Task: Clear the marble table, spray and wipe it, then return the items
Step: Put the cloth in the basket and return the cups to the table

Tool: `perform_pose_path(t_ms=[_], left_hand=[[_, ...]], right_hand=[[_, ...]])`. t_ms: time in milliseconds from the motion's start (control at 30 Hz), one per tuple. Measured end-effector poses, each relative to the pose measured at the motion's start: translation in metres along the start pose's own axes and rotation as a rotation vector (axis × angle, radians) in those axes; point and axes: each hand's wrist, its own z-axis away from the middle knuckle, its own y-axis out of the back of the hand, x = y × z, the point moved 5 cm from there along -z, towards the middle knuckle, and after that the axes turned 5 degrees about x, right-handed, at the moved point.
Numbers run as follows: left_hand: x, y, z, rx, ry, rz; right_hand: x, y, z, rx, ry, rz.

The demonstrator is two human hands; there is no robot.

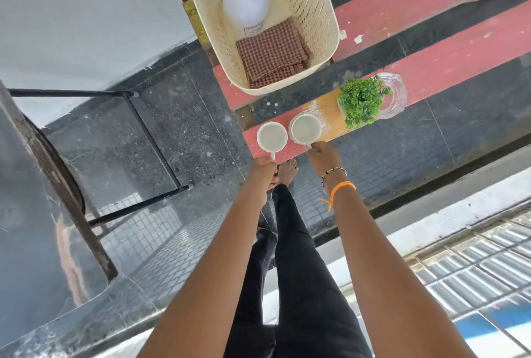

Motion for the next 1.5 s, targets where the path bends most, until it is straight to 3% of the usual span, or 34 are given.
perform_pose_path(t_ms=[367,700,1000,1300,1500], left_hand=[[0.028,0.009,0.02,0.068,-0.232,0.192],[0.014,0.13,0.146,0.191,-0.579,0.368],[-0.074,0.298,0.234,0.478,-0.762,0.734],[-0.188,0.425,0.262,0.757,-0.696,0.94],[-0.247,0.494,0.259,0.86,-0.665,1.037]], right_hand=[[-0.025,0.006,0.027,0.109,0.15,-0.034],[-0.106,-0.015,0.181,0.085,0.539,-0.184],[-0.166,-0.126,0.341,-0.122,0.883,-0.146],[-0.188,-0.262,0.448,-0.304,1.096,-0.046],[-0.196,-0.346,0.497,-0.415,1.147,0.072]])
